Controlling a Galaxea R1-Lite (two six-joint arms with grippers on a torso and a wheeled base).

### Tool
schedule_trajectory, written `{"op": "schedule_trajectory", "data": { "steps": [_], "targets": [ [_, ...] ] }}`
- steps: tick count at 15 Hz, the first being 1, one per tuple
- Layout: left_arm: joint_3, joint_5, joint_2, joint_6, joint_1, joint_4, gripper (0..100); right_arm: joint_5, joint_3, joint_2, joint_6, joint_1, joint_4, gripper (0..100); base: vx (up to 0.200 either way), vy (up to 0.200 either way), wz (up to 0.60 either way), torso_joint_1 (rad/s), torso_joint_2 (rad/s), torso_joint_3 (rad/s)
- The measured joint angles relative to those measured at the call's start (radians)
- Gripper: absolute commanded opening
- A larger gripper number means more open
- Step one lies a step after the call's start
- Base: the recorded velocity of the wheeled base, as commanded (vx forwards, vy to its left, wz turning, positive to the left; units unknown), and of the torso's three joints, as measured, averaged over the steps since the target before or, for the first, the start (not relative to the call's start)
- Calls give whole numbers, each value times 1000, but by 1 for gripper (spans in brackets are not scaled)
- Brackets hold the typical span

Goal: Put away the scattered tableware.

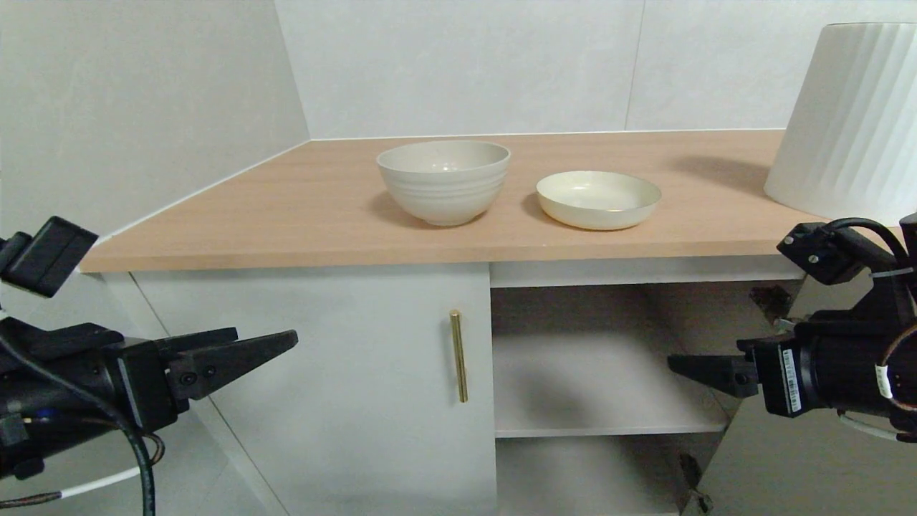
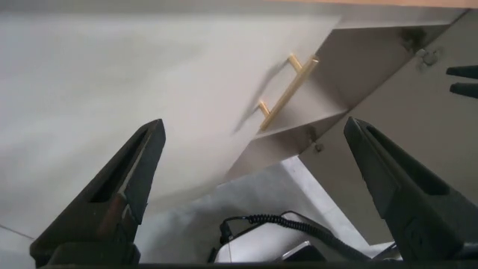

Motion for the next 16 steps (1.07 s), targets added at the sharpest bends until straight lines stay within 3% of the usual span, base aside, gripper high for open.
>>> {"op": "schedule_trajectory", "data": {
  "steps": [5, 9, 16],
  "targets": [
    [0, -1, 0, 0, 0, 0, 100, 0, 5, -1, -5, 0, 0, 100, 0, 0, 0, 0, 0, 0],
    [0, -1, 4, -1, 0, 0, 100, 0, 5, -1, -5, 0, 1, 100, 0, 0, 0, 66, -238, -245],
    [0, -1, 19, -1, 0, -1, 100, 0, 9, 3, -6, 0, 0, 100, 0, 0, 0, 177, -505, -293]
  ]
}}
